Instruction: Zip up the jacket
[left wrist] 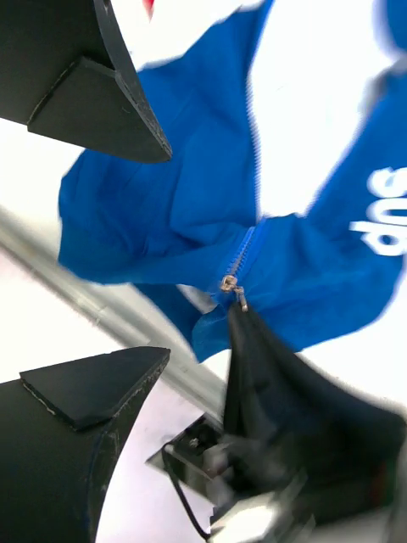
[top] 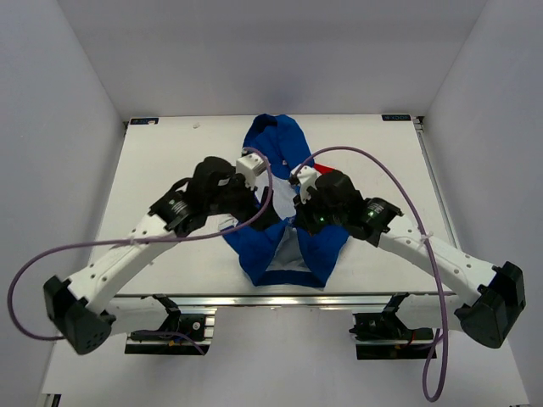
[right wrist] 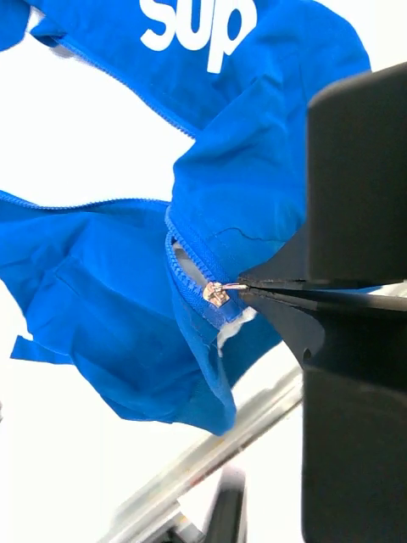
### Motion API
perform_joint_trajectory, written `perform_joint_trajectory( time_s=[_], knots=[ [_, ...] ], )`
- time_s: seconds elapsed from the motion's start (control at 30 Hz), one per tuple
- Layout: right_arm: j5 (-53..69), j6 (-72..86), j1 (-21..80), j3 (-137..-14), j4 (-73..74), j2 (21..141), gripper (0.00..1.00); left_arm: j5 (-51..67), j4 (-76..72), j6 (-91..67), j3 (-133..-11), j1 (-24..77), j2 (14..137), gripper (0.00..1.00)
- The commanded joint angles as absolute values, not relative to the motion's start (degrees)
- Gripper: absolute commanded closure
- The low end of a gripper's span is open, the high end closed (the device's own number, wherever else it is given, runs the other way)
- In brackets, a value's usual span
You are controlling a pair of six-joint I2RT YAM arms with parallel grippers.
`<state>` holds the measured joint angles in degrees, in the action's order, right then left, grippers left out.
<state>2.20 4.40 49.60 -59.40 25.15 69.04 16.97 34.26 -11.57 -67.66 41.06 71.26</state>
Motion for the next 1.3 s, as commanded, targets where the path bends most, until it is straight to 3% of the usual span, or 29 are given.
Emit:
perform_joint_trajectory(
  time_s=[0.0, 0.27, 0.63, 0.77, 1.1, 1.27],
  knots=[
    [9.57, 2.73, 46.85, -63.01, 30.05, 69.78, 1.00, 13.62, 27.08, -4.41, -63.55, 41.40, 65.22, 0.02],
    [21.17, 0.70, 40.35, -67.67, 35.33, 71.28, 1.00, 22.76, 23.29, 11.33, -62.23, 41.75, 64.86, 0.02],
    [27.60, 1.14, 35.78, -75.50, 41.39, 77.69, 1.00, 21.98, 28.11, 26.44, -68.02, 47.81, 70.48, 0.02],
    [29.62, 1.76, 35.51, -76.55, 41.66, 78.49, 1.00, 14.02, 27.25, 28.21, -68.11, 51.58, 73.90, 0.02],
    [31.55, 2.81, 33.75, -77.52, 41.66, 79.28, 1.00, 5.02, 26.46, 28.21, -70.22, 54.49, 79.27, 0.19],
    [32.60, 2.73, 32.96, -77.26, 41.57, 78.93, 1.00, 3.34, 27.68, 28.04, -71.71, 55.11, 81.38, 0.35]
  ],
)
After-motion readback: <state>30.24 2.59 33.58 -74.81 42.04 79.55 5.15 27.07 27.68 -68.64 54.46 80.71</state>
